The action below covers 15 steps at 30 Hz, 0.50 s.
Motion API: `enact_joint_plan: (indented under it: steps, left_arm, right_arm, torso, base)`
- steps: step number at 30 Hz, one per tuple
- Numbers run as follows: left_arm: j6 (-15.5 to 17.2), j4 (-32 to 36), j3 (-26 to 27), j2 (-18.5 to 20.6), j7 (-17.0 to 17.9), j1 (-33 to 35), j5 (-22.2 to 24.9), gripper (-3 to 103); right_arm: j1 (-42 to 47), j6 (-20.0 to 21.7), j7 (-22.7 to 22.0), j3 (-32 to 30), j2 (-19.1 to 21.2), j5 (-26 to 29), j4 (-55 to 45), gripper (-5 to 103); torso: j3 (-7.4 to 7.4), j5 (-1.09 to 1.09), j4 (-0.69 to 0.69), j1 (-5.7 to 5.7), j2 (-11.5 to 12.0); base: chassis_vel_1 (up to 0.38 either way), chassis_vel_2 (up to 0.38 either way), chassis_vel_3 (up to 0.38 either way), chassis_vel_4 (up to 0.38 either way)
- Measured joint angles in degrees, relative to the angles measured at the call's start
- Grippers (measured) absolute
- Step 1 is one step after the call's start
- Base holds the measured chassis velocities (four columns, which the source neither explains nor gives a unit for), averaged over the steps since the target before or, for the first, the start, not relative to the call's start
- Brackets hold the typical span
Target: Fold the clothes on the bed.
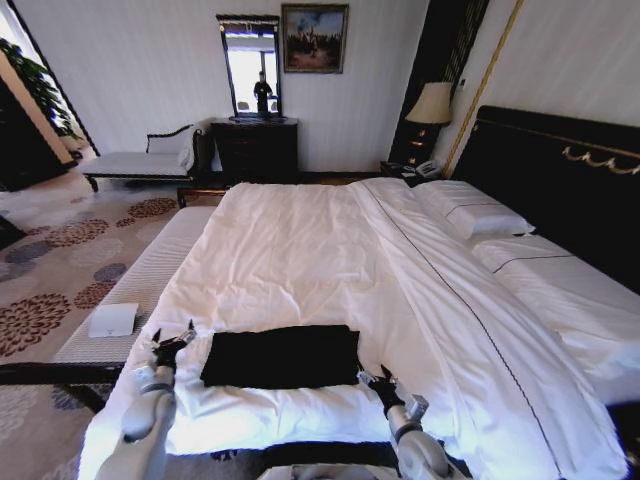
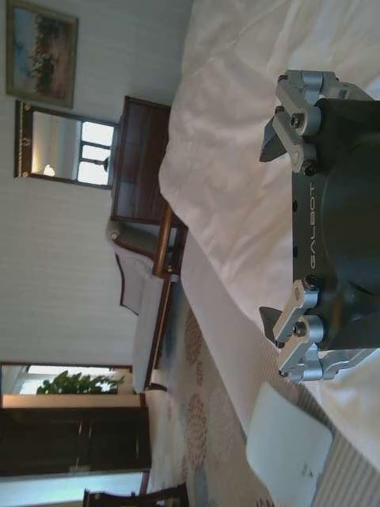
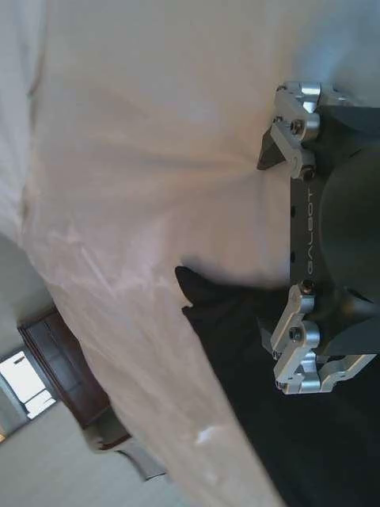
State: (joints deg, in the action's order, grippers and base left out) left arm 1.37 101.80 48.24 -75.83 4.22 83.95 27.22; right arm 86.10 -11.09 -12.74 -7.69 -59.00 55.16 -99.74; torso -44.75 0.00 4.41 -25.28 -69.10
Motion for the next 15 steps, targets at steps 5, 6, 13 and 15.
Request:
enact_joint_plan:
  steps: [5, 6, 13, 15]
  left_arm:
    - [-2.9, 2.6, 2.5, -2.4, -0.7, 5.5, 0.0, 100]
    - [-2.9, 2.6, 2.5, -2.4, -0.7, 5.5, 0.0, 100]
    - [-4.6, 4.3, 3.6, -3.2, -0.7, 8.1, 0.0, 100]
    - [-4.7, 4.7, 3.8, -3.3, -0.7, 8.5, 0.0, 100]
  right_arm:
    - [1.4, 0.5, 2.4, -0.3, -1.2, 7.0, -1.7, 100]
    - [1.4, 0.5, 2.4, -0.3, -1.2, 7.0, -1.7, 100]
    - [1.8, 2.7, 2.4, -0.4, -3.4, 14.3, -3.1, 100]
    - [1.5, 3.2, 2.4, -0.4, -4.2, 15.8, -3.1, 100]
  torso:
    - [0.0, -0.02, 0.0, 0.0, 0.0]
    - [0.0, -0.02, 0.0, 0.0, 0.0]
    - [0.0, -0.01, 0.01, 0.0, 0.0]
    - [0.0, -0.02, 0.01, 0.0, 0.0]
  base:
    - [0.0, 0.0, 0.0, 0.0]
    - [0.0, 0.0, 0.0, 0.0]
    - [0.0, 0.0, 0.0, 0.0]
    - [0.0, 0.0, 0.0, 0.0]
